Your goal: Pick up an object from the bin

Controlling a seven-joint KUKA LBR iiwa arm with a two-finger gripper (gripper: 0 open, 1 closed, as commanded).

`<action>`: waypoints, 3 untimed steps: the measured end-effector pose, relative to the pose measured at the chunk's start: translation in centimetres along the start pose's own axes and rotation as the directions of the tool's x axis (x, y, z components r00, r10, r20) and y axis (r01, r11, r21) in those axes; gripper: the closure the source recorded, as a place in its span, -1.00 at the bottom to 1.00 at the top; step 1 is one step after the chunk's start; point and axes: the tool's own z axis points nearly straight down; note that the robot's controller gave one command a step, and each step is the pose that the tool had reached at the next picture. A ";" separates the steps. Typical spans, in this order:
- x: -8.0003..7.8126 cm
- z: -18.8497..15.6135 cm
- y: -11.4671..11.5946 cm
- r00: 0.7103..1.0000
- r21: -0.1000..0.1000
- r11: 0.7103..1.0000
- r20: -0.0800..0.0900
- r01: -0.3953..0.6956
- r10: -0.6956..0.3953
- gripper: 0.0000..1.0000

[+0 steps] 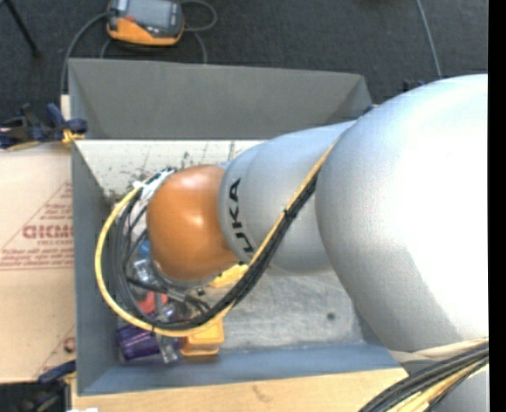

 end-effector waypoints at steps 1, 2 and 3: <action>0.2 -0.2 -0.1 1.000 -0.003 1.000 0.007 -0.001 0.001 1.00; -2.6 -4.7 -0.8 0.948 -0.004 0.948 0.006 -0.318 0.318 -1.00; -2.5 -4.6 -0.8 0.946 -0.002 0.946 0.001 -0.323 0.323 -1.00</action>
Offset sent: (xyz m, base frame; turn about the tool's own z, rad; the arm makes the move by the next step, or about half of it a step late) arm 0.0253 0.0016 0.0450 0.3295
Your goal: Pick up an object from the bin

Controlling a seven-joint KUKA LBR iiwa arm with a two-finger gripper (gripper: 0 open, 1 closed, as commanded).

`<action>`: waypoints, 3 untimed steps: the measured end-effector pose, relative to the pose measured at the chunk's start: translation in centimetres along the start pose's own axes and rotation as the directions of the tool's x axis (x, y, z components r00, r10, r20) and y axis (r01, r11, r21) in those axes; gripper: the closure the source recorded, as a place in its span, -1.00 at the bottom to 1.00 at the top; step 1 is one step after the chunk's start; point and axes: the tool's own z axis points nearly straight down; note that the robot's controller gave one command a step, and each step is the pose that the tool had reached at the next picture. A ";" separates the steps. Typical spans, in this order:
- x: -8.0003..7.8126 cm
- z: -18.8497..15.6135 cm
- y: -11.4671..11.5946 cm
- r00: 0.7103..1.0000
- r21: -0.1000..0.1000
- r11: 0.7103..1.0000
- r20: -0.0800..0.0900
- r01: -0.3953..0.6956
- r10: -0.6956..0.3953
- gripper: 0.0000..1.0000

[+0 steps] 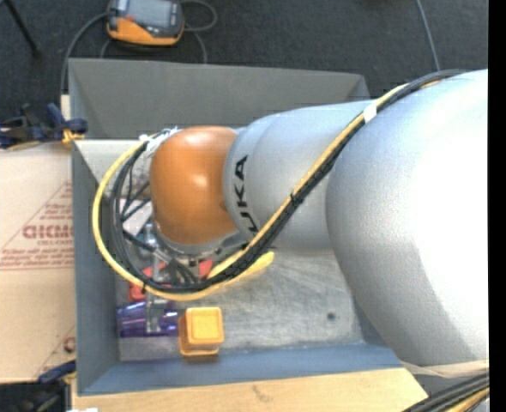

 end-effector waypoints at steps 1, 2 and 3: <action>1.6 2.6 -1.6 0.995 -0.001 0.995 0.009 0.097 -0.097 -1.00; 0.9 4.6 -1.2 0.963 0.009 0.963 0.028 0.269 -0.269 -1.00; 1.1 4.6 -1.2 0.966 0.004 0.966 0.031 0.259 -0.259 -1.00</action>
Offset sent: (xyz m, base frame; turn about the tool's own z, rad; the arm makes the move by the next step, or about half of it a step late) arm -0.0204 -0.0029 -0.0682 -0.2828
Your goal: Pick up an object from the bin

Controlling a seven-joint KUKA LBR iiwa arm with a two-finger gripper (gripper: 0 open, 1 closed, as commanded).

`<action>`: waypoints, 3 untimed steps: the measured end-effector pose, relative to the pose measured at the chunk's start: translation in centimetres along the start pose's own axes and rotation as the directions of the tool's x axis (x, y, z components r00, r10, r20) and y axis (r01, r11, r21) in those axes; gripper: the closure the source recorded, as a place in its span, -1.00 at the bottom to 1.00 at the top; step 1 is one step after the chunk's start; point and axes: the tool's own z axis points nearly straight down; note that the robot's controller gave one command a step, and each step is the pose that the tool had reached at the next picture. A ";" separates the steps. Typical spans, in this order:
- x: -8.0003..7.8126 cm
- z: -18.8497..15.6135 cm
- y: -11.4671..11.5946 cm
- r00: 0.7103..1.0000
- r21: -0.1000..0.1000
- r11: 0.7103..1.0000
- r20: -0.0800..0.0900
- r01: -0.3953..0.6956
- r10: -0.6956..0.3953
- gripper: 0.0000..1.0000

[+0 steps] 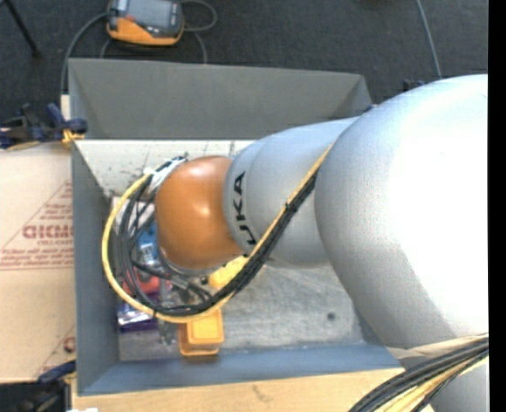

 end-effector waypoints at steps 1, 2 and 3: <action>0.4 0.0 0.6 0.997 0.000 0.997 0.012 0.075 -0.075 -1.00; 2.6 0.2 0.9 0.937 0.000 0.937 0.024 0.348 -0.348 1.00; 2.7 0.2 0.9 0.938 0.000 0.938 0.024 0.347 -0.347 1.00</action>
Offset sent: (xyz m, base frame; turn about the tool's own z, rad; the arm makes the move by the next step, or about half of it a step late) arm -0.0449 -0.0016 -0.0190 -0.3643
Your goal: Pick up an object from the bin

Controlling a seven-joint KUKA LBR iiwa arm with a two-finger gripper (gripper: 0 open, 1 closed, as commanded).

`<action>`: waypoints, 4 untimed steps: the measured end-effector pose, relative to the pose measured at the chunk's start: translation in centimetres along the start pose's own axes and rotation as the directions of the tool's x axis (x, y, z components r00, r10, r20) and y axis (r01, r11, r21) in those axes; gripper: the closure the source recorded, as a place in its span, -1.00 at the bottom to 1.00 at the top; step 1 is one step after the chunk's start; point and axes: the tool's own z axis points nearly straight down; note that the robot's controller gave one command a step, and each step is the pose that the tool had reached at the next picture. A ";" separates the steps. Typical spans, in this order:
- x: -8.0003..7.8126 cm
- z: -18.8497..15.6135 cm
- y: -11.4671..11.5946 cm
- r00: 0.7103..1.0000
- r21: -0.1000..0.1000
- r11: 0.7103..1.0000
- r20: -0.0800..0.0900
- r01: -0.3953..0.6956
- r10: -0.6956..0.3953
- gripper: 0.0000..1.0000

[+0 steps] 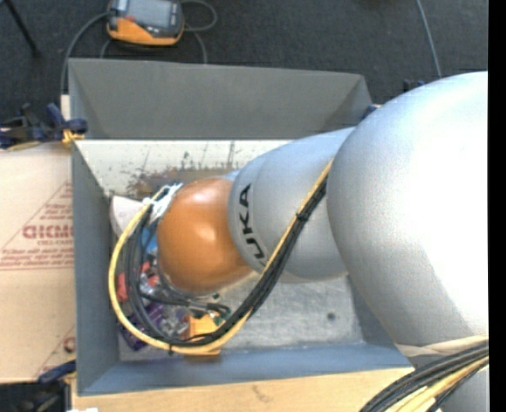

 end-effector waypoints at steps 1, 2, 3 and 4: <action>-0.9 0.1 0.0 0.974 -0.006 0.974 -0.022 0.225 -0.225 1.00; -1.1 0.1 0.0 0.954 -0.010 0.955 -0.026 0.297 -0.297 1.00; -1.1 -1.6 -1.1 0.938 -0.031 0.939 -0.043 0.344 -0.345 1.00; -0.8 -5.4 -0.8 0.985 -0.024 0.986 -0.050 0.166 -0.167 1.00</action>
Offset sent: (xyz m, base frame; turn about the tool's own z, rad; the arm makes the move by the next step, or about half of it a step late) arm -0.0119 -0.0132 -0.0127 -0.5372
